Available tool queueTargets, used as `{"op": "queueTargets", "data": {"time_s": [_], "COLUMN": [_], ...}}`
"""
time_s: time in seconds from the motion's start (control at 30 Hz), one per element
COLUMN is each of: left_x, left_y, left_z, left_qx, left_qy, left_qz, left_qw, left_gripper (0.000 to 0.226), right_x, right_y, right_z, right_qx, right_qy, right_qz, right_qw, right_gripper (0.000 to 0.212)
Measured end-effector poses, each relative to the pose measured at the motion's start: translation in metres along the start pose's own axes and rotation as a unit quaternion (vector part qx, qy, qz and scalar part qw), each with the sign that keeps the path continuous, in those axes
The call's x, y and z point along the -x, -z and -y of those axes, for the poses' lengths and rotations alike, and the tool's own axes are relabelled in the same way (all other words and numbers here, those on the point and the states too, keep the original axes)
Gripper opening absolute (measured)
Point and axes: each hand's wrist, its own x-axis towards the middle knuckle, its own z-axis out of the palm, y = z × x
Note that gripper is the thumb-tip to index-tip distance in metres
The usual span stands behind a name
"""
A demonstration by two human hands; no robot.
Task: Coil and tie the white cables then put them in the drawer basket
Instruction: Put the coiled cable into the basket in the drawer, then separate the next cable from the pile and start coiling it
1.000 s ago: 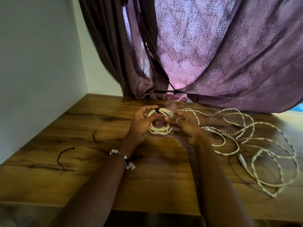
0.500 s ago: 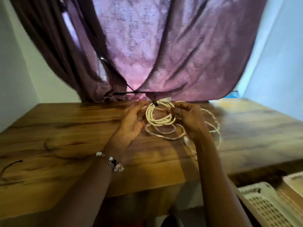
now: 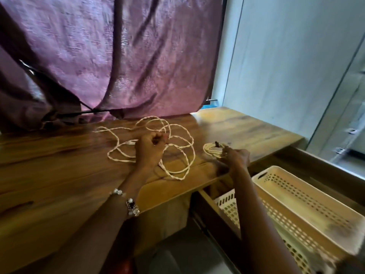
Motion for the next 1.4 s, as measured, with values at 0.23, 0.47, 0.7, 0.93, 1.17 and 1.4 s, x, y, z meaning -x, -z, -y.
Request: {"op": "queueTargets", "data": {"time_s": [0.23, 0.47, 0.7, 0.93, 1.17, 1.4], "left_x": [0.002, -0.005, 0.0, -0.004, -0.012, -0.008], "left_y": [-0.004, 0.014, 0.035, 0.08, 0.128, 0.125], "left_z": [0.005, 0.015, 0.012, 0.018, 0.02, 0.002], "left_qx": [-0.053, -0.056, -0.016, -0.048, -0.053, -0.023], "left_qy": [-0.039, -0.025, 0.013, 0.02, 0.069, 0.052], "left_qz": [-0.002, 0.0, -0.015, -0.049, 0.016, 0.108], "left_qw": [0.998, 0.998, 1.0, 0.997, 0.996, 0.993], "left_gripper": [0.008, 0.007, 0.007, 0.007, 0.018, 0.022], "right_x": [-0.01, 0.011, 0.056, 0.108, 0.135, 0.16], "right_y": [-0.005, -0.004, -0.026, -0.079, -0.128, -0.15], "right_z": [-0.014, -0.014, -0.007, 0.021, 0.029, 0.067], "right_qx": [0.198, 0.227, 0.129, 0.226, 0.163, -0.09], "right_qy": [0.114, 0.154, 0.272, 0.309, 0.269, 0.221], "right_qz": [-0.005, -0.079, -0.034, 0.218, 0.278, 0.395], "right_qw": [0.974, 0.958, 0.953, 0.898, 0.908, 0.887], "right_gripper": [0.039, 0.028, 0.016, 0.056, 0.022, 0.023]}}
